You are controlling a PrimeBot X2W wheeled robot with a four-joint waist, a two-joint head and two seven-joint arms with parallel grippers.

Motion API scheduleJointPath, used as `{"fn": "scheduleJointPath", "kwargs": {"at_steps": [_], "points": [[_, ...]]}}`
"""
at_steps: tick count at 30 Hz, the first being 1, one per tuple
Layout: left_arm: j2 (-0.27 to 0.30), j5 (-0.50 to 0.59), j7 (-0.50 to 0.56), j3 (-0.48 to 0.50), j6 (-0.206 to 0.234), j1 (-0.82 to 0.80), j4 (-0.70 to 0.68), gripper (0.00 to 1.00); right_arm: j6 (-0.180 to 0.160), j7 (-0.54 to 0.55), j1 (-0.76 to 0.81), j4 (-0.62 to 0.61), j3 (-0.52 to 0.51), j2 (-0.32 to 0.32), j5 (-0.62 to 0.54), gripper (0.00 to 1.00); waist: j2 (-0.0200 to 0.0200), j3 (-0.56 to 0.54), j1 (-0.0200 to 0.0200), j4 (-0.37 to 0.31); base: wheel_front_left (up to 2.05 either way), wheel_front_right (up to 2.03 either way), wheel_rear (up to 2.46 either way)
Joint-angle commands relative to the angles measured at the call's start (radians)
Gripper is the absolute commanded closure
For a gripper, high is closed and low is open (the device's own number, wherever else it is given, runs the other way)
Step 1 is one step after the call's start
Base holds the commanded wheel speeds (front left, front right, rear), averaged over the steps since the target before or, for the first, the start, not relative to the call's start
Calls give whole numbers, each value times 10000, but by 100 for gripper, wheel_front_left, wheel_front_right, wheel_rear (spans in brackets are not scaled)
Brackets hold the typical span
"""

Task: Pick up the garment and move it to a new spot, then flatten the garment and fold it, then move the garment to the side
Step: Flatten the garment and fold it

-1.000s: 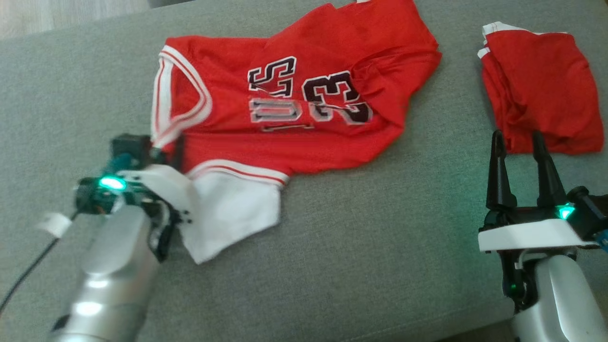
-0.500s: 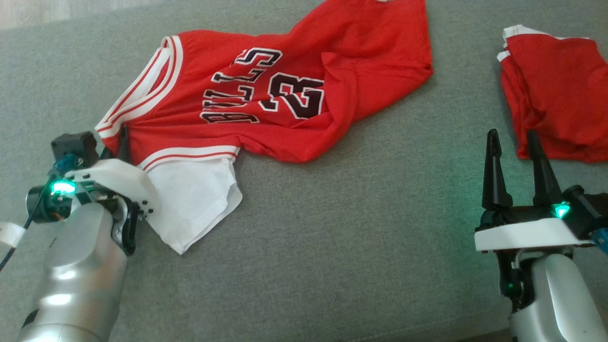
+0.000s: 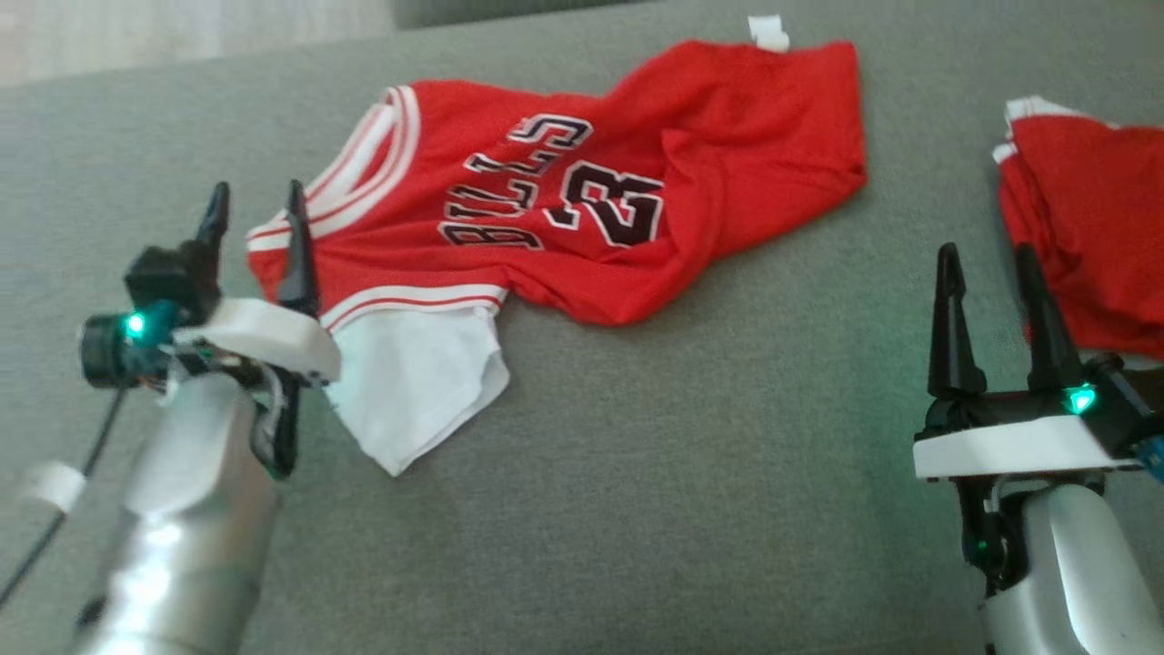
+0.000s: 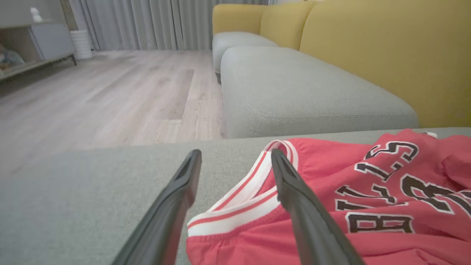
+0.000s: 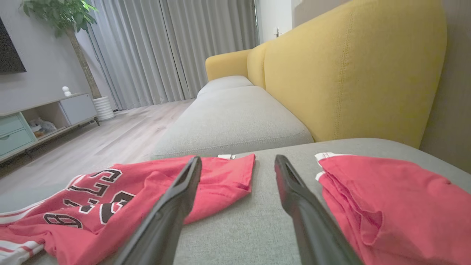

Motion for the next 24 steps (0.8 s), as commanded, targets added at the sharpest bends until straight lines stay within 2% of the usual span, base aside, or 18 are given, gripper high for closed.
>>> {"fn": "scheduleJointPath", "kwargs": {"at_steps": [1,6,11,17,24], "points": [[145,130,-111,241,202,418,-771,0,-7,-107,-37,-408,182,-47,-65,0,0,-402,0,333,0,0,0],[-425,247,-122,340,627,2236,-2996,0,-7,-107,262,-477,103,-47,-46,0,0,-869,0,796,0,0,0],[-796,290,-124,318,982,3849,-4584,0,-7,-107,557,-461,109,-47,-85,0,0,-1127,0,1129,0,0,0],[-976,242,-124,193,1106,4655,-5166,0,-7,-107,700,-411,149,-47,-81,0,0,-1238,0,1318,0,0,0],[-972,147,245,2,1036,4727,-5124,0,-7,-107,619,-407,238,-47,-68,0,0,-1200,0,1266,0,0,0]]}}
